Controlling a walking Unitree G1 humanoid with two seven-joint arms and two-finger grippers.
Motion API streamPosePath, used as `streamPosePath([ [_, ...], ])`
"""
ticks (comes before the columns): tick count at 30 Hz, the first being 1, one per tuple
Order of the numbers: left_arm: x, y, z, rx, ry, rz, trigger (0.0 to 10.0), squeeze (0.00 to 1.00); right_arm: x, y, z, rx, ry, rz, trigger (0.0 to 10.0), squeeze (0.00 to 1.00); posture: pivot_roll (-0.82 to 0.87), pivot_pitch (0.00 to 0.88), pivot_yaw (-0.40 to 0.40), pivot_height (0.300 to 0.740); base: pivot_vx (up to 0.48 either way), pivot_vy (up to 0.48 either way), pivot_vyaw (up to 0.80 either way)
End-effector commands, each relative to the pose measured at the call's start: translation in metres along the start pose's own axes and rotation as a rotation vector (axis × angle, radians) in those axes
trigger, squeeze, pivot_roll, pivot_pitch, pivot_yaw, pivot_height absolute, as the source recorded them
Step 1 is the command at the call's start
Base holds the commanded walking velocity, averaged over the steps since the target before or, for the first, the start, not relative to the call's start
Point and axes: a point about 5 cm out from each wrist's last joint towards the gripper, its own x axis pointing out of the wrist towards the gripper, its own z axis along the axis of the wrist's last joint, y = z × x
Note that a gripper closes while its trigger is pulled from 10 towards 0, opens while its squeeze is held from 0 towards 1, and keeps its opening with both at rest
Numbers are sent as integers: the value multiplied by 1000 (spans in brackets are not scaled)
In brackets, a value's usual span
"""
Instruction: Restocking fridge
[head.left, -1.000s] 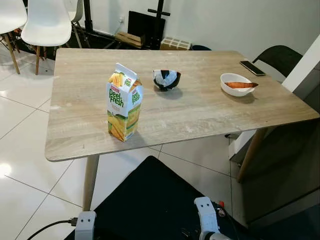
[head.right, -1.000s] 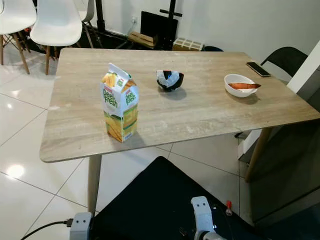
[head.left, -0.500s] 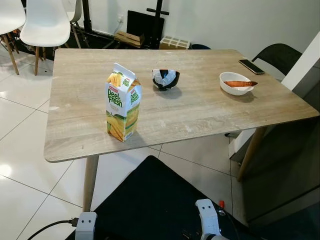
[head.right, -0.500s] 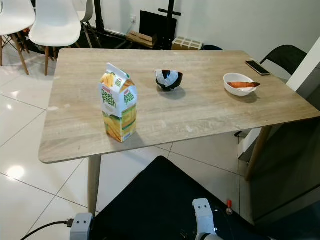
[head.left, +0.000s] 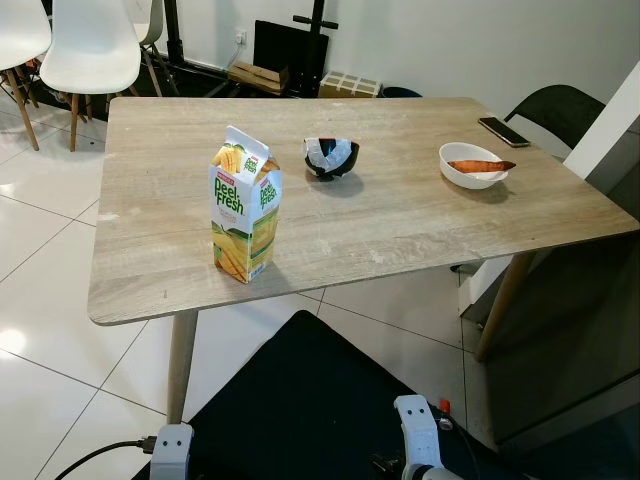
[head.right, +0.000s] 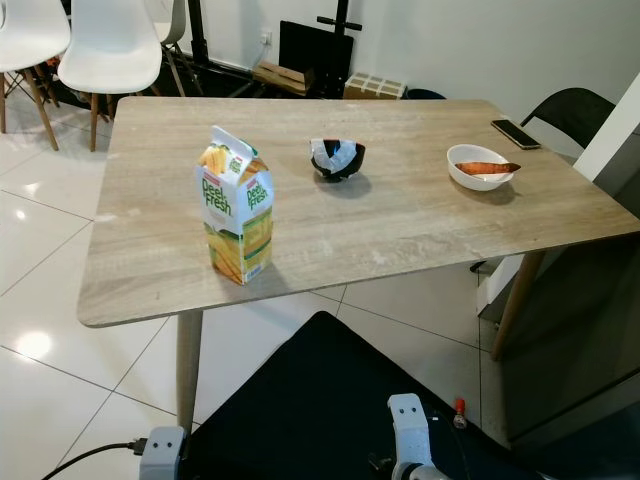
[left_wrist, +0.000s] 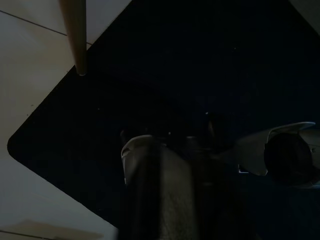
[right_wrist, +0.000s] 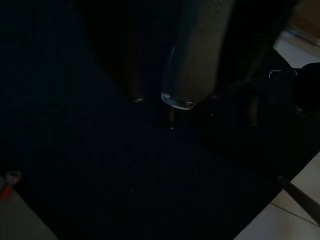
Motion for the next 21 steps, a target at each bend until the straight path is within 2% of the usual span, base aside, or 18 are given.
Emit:
streamPosePath([
  [1, -3, -1, -11, 4, 53, 0, 0, 0, -1, -2, -2, 13, -2, -10, 0, 396, 62, 67, -118, 740, 0, 0, 0],
  [3, -1, -3, -8, 5, 49, -1, 0, 0, -1, -2, -2, 12, -1, -11, 0, 396, 62, 68, -118, 740, 0, 0, 0],
  [4, 0, -4, -7, 4, 47, -4, 1608, 0, -1, -2, -2, 12, -1, -11, 0, 439, 63, 70, -117, 740, 0, 0, 0],
  [5, 1, -7, -5, 6, 44, -14, 10000, 875, -1, -2, -3, 7, 5, -11, 4118, 886, 63, 73, -115, 740, 0, 0, 0],
  [6, 3, -10, -3, 6, 41, -21, 10000, 1000, -1, -1, -3, 6, 9, -10, 8314, 1000, 62, 74, -115, 740, 0, 0, 0],
  [8, 3, -10, -3, 6, 41, -21, 10000, 1000, -1, -1, -3, 6, 9, -10, 8314, 1000, 62, 74, -115, 740, 0, 0, 0],
  [9, 4, -12, -2, 4, 38, -26, 10000, 1000, -1, -1, -4, 10, 12, -6, 10000, 1000, 62, 74, -115, 740, 0, 0, 0],
  [10, 4, -12, -2, 4, 38, -26, 10000, 1000, -1, -1, -4, 10, 12, -6, 10000, 1000, 62, 74, -115, 740, 0, 0, 0],
  [13, 8, -25, 1, 9, 35, -40, 10000, 1000, -1, -2, -4, 14, 11, -7, 10000, 1000, 54, 76, -114, 740, 0, 0, 0],
  [17, 8, -31, -2, 14, 38, -43, 9922, 1000, -2, -3, -4, 16, 11, -9, 10000, 1000, 53, 75, -114, 740, 0, 0, 0],
  [18, 6, -33, -6, 13, 42, -44, 2000, 243, -2, -4, -4, 16, 10, -13, 7686, 1000, 50, 75, -115, 740, 0, 0, 0],
  [19, 5, -34, -9, 13, 45, -45, 2000, 243, -2, -5, -4, 17, 9, -15, 7686, 1000, 50, 75, -115, 740, 0, 0, 0],
  [20, 3, -36, -14, 12, 51, -47, 0, 0, -2, -6, -3, 18, 6, -21, 3176, 1000, 48, 75, -115, 740, 0, 0, 0],
  [21, 1, -35, -19, 11, 58, -46, 0, 0, -2, -7, -2, 19, 2, -27, 196, 1000, 48, 76, -116, 740, 0, 0, 0],
])
